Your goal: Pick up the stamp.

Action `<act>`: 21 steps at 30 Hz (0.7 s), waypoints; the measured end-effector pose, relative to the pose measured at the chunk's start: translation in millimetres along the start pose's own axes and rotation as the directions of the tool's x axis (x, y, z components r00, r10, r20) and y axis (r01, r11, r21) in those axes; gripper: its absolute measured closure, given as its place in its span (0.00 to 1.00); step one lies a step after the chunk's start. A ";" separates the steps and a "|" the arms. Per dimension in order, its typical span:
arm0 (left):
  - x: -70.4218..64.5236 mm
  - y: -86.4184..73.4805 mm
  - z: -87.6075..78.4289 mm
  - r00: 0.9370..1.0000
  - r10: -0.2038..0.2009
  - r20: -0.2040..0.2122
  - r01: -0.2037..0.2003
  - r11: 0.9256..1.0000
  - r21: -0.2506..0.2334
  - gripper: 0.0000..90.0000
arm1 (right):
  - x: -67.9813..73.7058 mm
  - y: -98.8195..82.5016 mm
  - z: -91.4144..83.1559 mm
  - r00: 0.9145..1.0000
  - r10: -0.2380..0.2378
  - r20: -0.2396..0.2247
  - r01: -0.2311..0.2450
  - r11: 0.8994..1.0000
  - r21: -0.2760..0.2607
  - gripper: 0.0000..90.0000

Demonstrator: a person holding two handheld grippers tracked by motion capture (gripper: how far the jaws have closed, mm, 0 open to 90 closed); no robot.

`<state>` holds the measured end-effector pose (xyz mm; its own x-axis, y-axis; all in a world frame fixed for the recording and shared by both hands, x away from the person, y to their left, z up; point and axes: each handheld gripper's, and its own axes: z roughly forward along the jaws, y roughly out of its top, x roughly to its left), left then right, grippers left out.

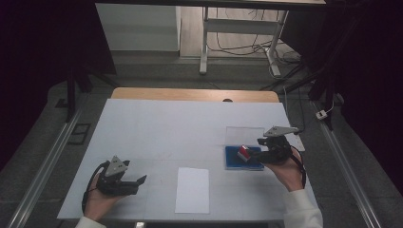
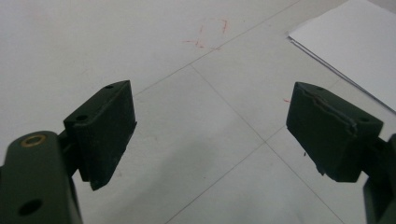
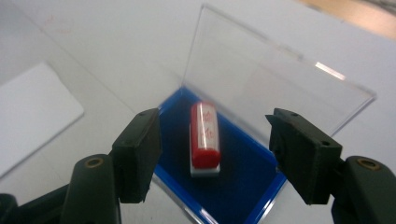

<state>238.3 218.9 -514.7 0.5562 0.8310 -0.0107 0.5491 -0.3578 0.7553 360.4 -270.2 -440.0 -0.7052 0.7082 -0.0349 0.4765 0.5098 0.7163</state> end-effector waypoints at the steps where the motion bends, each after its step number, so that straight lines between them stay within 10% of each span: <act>1: 0.0 0.1 0.1 1.000 0.001 -0.001 -0.001 1.000 0.000 0.18 | 0.0 0.0 0.0 1.000 0.000 0.000 0.000 1.000 0.000 0.37; 21: -0.1 -0.2 2.2 1.000 0.007 -0.005 -0.007 1.000 0.010 0.18 | -1.1 3.2 39.4 1.000 0.016 -0.014 -0.015 0.996 0.086 0.51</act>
<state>239.5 218.0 -516.3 0.5571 0.8305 -0.0019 0.5516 -0.3683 0.7484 383.4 -250.1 -465.1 -0.7051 0.7090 -0.0134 0.5302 0.5396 0.6541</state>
